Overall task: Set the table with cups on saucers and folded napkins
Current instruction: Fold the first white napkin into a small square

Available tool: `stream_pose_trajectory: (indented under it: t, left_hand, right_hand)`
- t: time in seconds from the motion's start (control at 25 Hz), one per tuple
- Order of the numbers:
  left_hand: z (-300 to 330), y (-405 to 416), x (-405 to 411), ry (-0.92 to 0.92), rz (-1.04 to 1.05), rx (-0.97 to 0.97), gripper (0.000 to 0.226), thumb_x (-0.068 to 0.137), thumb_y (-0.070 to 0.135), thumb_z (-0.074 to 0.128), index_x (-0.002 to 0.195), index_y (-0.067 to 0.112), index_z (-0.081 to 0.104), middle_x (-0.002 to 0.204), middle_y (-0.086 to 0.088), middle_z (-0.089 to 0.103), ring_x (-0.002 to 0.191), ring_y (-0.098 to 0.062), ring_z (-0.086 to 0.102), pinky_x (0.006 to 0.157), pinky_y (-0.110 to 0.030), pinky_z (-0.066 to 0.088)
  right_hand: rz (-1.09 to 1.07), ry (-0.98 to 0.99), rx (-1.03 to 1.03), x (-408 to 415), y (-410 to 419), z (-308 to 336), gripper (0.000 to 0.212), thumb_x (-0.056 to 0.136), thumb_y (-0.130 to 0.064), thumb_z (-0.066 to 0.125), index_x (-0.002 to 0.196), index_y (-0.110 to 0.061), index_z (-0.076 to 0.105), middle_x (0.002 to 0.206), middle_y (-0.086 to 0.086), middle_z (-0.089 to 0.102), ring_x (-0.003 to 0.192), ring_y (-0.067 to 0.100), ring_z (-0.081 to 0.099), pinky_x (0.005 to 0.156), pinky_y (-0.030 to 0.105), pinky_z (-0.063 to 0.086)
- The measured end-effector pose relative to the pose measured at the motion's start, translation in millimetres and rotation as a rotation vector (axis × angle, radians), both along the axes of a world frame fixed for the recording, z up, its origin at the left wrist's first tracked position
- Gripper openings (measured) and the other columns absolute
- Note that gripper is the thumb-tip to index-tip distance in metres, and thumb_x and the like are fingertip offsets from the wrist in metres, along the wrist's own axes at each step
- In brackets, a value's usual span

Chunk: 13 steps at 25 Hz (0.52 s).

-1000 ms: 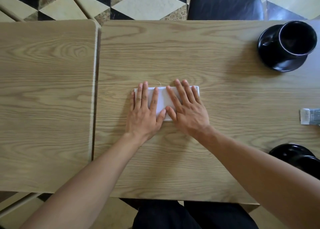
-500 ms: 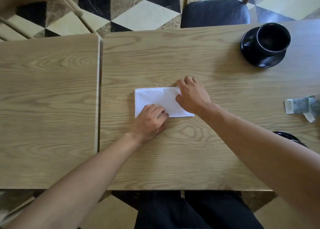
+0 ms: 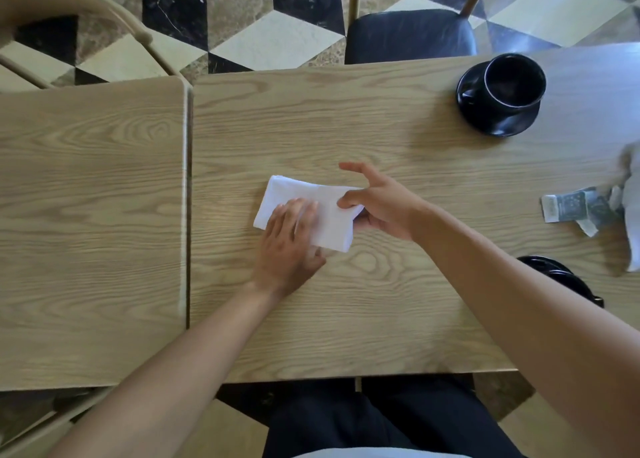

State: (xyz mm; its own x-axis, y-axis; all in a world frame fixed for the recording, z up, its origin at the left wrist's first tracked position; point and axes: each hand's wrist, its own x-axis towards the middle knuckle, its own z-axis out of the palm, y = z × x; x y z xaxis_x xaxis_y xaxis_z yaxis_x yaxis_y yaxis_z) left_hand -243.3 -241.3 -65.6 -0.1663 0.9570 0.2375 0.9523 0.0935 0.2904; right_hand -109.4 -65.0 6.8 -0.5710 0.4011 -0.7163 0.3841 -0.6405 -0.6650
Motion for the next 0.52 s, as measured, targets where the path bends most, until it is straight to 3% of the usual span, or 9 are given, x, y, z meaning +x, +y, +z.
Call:
stream_pose_trajectory:
  t: [0.08,0.16,0.24,0.28,0.4,0.48,0.52]
  left_hand:
    - [14,0,9,-0.224,0.119,0.100,0.052,0.082,0.015,0.075,0.129,-0.004,0.061,0.128,-0.019,0.064,0.124,-0.035,0.059,0.108,-0.047,0.045]
    - [34,-3,17,-0.497,0.280,0.193,0.031,0.082,0.004,0.075,0.112,0.006,0.071,0.110,-0.001,0.073,0.105,-0.018,0.067,0.092,-0.036,0.053]
    - [58,-6,15,-0.791,0.430,0.165,0.009,0.085,0.023,0.071,0.092,0.016,0.071,0.079,0.010,0.070,0.074,-0.003,0.062,0.069,-0.028,0.051]
    - [70,-8,11,-0.935,0.504,0.107,0.020,0.084,0.034,0.070,0.085,0.014,0.068,0.072,0.003,0.069,0.068,-0.005,0.059,0.064,-0.031,0.049]
    - [83,-11,-11,-1.539,0.583,-0.114,0.025,0.079,0.033,0.076,0.092,0.012,0.074,0.094,-0.006,0.078,0.084,-0.019,0.072,0.071,-0.036,0.056]
    - [77,-18,-17,-1.863,0.577,-0.274,0.017,0.086,0.020,0.075,0.101,0.012,0.077,0.113,-0.014,0.075,0.099,-0.026,0.073,0.080,-0.037,0.061]
    - [70,-23,-15,-1.934,0.588,-0.357,0.017,0.089,0.017,0.072,0.104,0.011,0.077,0.117,-0.016,0.074,0.103,-0.027,0.073,0.083,-0.038,0.061]
  right_hand:
    - [-0.036,0.153,-0.097,-2,-10,17,0.042,0.088,0.001,0.064,0.123,-0.021,0.064,0.087,0.015,0.070,0.077,0.027,0.072,0.072,0.043,0.062]
    - [-0.007,0.242,-0.118,-3,-14,31,0.019,0.091,-0.010,0.063,0.110,-0.010,0.070,0.086,0.015,0.072,0.078,0.028,0.073,0.076,0.044,0.061]
    - [0.009,0.280,-0.098,-1,-8,43,0.029,0.091,-0.035,0.067,0.104,-0.010,0.073,0.086,0.015,0.073,0.076,0.028,0.072,0.073,0.038,0.059]
    - [-0.016,0.271,-0.070,-1,-4,47,0.039,0.090,-0.047,0.066,0.101,-0.012,0.076,0.082,0.014,0.071,0.068,0.025,0.068,0.065,0.033,0.054]
    - [-0.089,0.100,0.105,1,-1,38,0.055,0.094,-0.059,0.052,0.097,-0.012,0.079,0.066,0.004,0.058,0.053,0.018,0.048,0.055,0.029,0.038]
    - [0.085,-0.044,0.131,6,-21,19,0.058,0.099,-0.060,0.044,0.100,-0.012,0.077,0.073,0.001,0.065,0.062,0.016,0.058,0.061,0.028,0.043]
    - [0.211,-0.078,0.086,11,-36,9,0.057,0.099,-0.059,0.043,0.102,-0.012,0.076,0.081,0.002,0.072,0.070,0.015,0.066,0.066,0.027,0.049]
